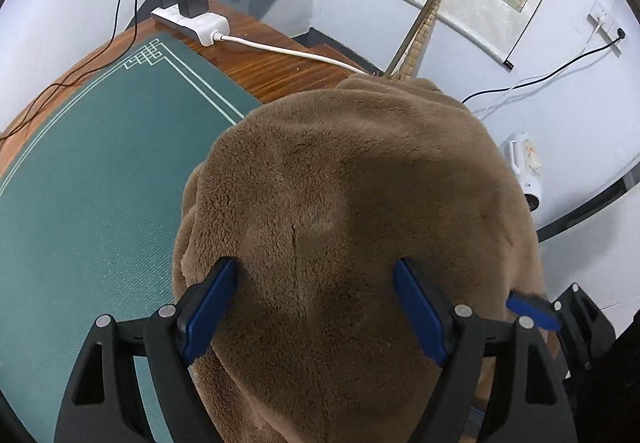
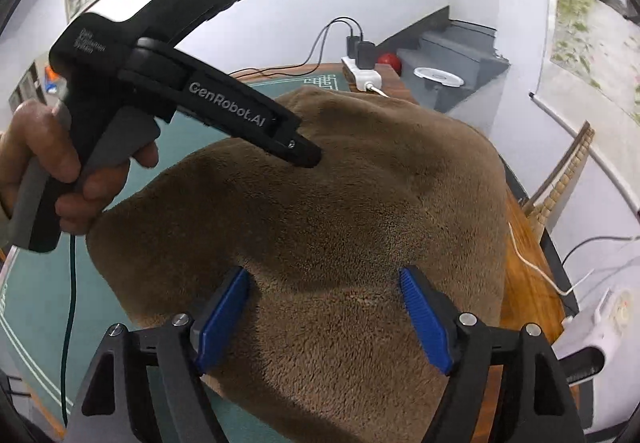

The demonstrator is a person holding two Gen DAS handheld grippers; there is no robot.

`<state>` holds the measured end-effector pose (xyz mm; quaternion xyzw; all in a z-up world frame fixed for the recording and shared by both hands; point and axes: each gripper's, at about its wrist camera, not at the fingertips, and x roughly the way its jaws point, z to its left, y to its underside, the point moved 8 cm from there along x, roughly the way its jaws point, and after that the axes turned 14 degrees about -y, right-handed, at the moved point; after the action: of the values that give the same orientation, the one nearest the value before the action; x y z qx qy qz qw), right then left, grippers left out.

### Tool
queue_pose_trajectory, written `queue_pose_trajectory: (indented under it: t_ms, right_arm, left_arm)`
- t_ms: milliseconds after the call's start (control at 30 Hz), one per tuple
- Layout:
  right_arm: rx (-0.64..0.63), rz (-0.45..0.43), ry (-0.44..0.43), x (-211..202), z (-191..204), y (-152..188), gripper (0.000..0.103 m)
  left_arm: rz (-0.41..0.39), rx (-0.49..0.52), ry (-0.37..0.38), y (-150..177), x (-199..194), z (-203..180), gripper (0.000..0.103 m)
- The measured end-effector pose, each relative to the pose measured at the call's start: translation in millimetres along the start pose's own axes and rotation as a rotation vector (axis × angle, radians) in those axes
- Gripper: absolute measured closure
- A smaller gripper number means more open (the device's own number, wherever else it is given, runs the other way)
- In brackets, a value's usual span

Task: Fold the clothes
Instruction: 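Lift the bundle with both grippers and carry it toward the mat corner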

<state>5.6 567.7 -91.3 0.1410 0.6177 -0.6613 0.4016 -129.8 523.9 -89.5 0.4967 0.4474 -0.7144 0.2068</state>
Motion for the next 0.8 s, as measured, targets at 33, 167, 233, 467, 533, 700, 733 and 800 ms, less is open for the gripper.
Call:
queue_pose_trajectory:
  t_ms: [33,167,233,467,533,700,733,800]
  right_arm:
    - [-0.004,0.0,0.016,3,1,0,0.022]
    - [-0.01,-0.015,0.05,6,4,4,0.02]
    - [-0.021,-0.021,0.062,6,6,5,0.02]
    - [-0.017,-0.012,0.099,-17,15,-5,0.019]
    - [-0.027,-0.068,0.091,-27,24,-13,0.019]
    - [-0.103,-0.097,0.046,-20,54,-22,0.019]
    - [-0.115,-0.084,0.033,-13,59,-21,0.019]
    - [-0.137,-0.057,0.006,2,69,-20,0.019]
  left_arm:
    - [-0.002,0.003,-0.007,2,0,0,0.017]
    - [-0.008,-0.016,-0.021,12,-1,4,0.01]
    - [0.0,-0.049,-0.017,16,2,10,0.004]
    - [0.035,-0.237,0.001,39,-29,40,0.0]
    - [-0.018,-0.246,-0.04,54,-55,48,0.0]
    - [-0.076,-0.291,-0.134,88,-93,67,0.0]
    - [-0.079,-0.297,-0.154,94,-97,70,0.0]
    - [-0.085,-0.31,-0.192,105,-104,77,0.0]
